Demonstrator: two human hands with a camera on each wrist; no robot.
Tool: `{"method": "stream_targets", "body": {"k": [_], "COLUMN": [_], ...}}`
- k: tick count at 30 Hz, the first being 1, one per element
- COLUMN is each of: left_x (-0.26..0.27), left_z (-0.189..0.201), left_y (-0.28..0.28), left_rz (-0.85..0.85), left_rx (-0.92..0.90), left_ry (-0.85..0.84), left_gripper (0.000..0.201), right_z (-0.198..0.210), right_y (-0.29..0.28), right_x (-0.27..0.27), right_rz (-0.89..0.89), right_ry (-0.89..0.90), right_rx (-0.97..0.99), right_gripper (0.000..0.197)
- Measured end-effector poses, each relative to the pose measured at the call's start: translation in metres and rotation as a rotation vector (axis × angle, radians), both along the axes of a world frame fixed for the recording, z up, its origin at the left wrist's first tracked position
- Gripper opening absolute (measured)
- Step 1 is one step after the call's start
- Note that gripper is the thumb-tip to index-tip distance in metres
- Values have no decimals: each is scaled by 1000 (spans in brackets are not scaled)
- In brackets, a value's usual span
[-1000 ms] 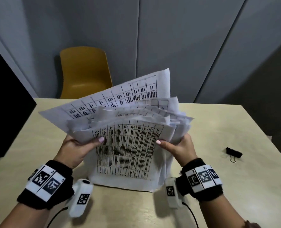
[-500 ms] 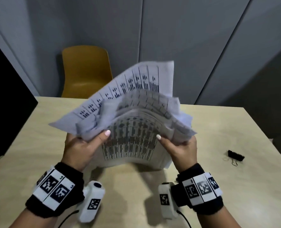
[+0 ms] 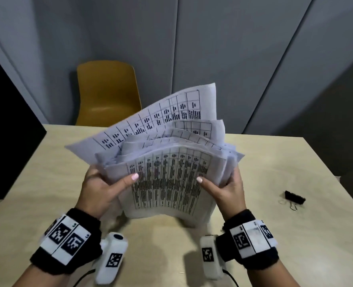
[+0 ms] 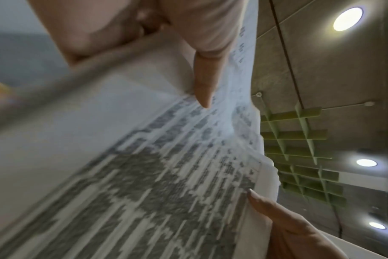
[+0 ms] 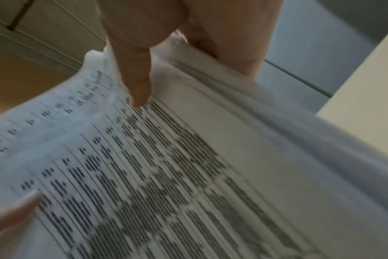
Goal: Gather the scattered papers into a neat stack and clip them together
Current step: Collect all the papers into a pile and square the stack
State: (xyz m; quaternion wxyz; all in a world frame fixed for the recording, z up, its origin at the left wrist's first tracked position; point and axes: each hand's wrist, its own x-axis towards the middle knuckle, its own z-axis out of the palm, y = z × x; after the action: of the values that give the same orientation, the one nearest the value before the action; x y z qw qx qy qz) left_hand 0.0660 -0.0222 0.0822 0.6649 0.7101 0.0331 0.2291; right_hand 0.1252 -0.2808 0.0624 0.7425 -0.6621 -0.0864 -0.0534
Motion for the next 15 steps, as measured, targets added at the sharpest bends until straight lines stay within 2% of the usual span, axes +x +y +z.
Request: {"method": "stream_targets", "body": {"k": [2,4,5,7,10,12,15], "left_x": [-1,0,1,4,3,1,-1], "left_z": [-8,-10,-7,-7,-9,-18,-23], "left_y": [0,-7,-12,-14,-9,-6,-14], "left_rz": [-49,-43,-10,31,36,7,68], "left_rx": [-24,-6,11,42,42,3,-6], "left_ry": [83,107,93,67,91,130,144], "left_gripper": [64,31,22,31,28,32,26], "right_z": [-5,-5,-4,-1,-3,-9,-13], "right_y": [-1,6,11,17,14,12,15], "right_x": [-2,-3,-4,-5,-7,-9,-13], "right_rz": [59,67,53,18,3,15,18], "right_ry": [75,93,83,61,70,105,143], "right_rx": [-49,-85,-88,-76,-6,-51,-80], "right_gripper": [56,29,22,24,24,35,30]}}
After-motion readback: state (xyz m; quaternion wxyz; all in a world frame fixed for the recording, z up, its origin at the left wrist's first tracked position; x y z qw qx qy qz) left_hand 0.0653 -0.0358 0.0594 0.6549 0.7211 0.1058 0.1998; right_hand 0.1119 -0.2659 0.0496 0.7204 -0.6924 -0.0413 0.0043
